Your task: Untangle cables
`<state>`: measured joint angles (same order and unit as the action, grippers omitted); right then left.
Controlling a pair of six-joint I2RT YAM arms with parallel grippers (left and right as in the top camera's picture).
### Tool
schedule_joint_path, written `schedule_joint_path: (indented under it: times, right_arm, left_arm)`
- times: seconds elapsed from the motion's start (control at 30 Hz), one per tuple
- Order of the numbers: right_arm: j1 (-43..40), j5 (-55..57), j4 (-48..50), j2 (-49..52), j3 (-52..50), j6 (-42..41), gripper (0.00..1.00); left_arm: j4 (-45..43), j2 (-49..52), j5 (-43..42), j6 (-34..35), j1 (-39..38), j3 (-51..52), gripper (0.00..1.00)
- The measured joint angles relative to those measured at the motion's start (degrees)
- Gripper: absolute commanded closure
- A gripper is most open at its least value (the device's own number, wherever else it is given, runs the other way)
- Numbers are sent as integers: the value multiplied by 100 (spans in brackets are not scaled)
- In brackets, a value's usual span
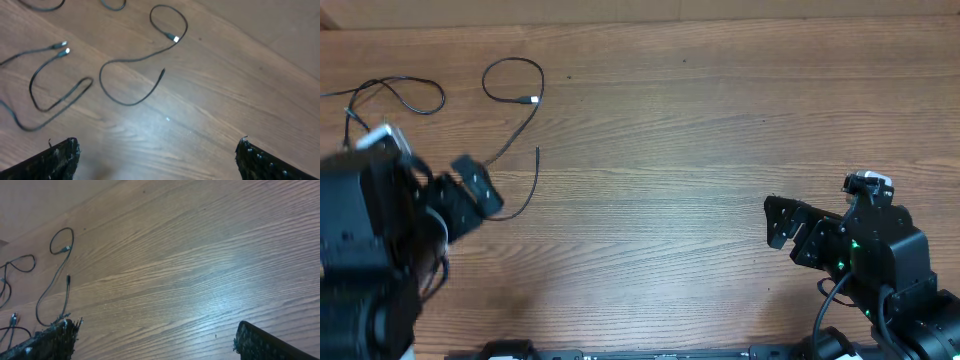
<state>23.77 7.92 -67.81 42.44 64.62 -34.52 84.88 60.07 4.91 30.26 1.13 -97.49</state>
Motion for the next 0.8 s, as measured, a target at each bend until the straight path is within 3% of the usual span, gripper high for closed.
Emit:
schedule_joint_path:
  times: [0.23,0.43,0.8]
  right_arm:
    - [0,0,2,0,0,2,0]
    - [0,0,0,0,0,0,0]
    - [0,0,2,0,0,0,0]
  left_arm:
    - [376,-706,-96,188,0,922,0]
    - [387,-636,-1045,225,-2,951,0]
    - [391,-597,-1250,-52,-42,977,0]
